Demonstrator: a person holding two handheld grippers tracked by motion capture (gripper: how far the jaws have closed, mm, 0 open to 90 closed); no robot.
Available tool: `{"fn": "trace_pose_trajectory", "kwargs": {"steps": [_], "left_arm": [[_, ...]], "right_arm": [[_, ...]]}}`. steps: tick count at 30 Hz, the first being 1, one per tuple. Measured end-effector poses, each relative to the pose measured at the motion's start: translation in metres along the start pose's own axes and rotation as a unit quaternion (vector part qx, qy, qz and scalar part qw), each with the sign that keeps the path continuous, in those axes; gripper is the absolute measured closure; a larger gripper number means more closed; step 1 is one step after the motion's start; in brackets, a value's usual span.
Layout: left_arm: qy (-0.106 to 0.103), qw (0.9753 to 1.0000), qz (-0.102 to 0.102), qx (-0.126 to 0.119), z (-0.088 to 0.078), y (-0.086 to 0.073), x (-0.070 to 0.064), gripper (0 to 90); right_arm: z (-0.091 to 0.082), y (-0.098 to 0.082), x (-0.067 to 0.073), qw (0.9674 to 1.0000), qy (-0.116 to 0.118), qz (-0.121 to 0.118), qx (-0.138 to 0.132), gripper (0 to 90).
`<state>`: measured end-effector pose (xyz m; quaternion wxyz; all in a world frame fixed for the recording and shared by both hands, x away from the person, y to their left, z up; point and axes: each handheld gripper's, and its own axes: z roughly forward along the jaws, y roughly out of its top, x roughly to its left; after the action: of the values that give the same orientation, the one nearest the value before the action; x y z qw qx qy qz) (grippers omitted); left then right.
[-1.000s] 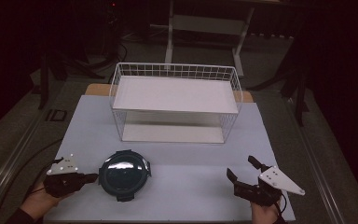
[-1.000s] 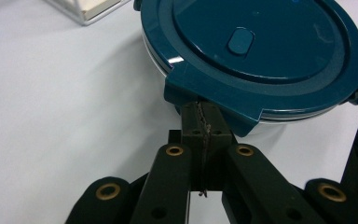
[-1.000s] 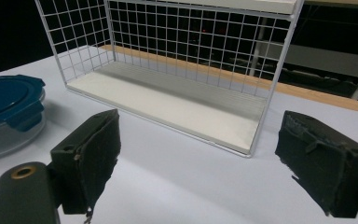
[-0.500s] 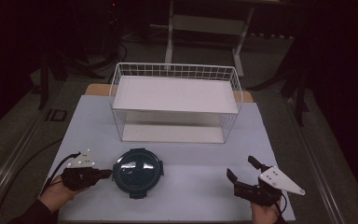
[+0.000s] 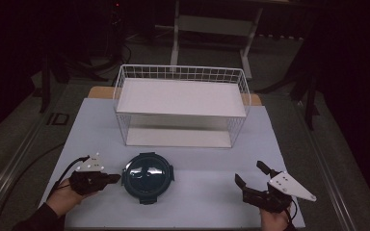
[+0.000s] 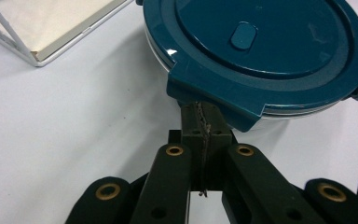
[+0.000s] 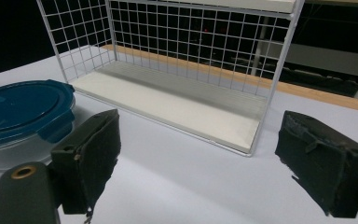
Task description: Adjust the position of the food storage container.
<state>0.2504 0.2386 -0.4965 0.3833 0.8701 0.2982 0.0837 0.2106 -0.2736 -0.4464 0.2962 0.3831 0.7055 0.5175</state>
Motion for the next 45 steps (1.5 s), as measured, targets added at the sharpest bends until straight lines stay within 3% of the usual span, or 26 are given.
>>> {"fn": "trace_pose_trajectory", "kwargs": {"steps": [9, 17, 29, 45], "left_arm": [[0.000, 1.0000, -0.006, -0.005, 0.003, 0.005, -0.002, 89.9], [-0.022, 0.9997, 0.015, 0.004, 0.025, 0.028, -0.013, 89.9], [-0.045, 0.9986, 0.030, 0.000, 0.058, 0.057, -0.022, 89.9], [-0.059, 0.9976, 0.037, -0.006, 0.082, 0.077, -0.034, 89.9]], "right_arm": [[0.002, 0.000, 0.001, 1.0000, 0.002, -0.001, 0.003, 13.3], [0.002, 0.000, 0.001, 1.0000, 0.005, 0.000, 0.003, 13.4], [0.001, 0.000, 0.001, 1.0000, 0.006, -0.002, 0.002, 13.4], [0.002, -0.001, 0.001, 0.9999, 0.013, -0.002, 0.005, 13.5]]}}
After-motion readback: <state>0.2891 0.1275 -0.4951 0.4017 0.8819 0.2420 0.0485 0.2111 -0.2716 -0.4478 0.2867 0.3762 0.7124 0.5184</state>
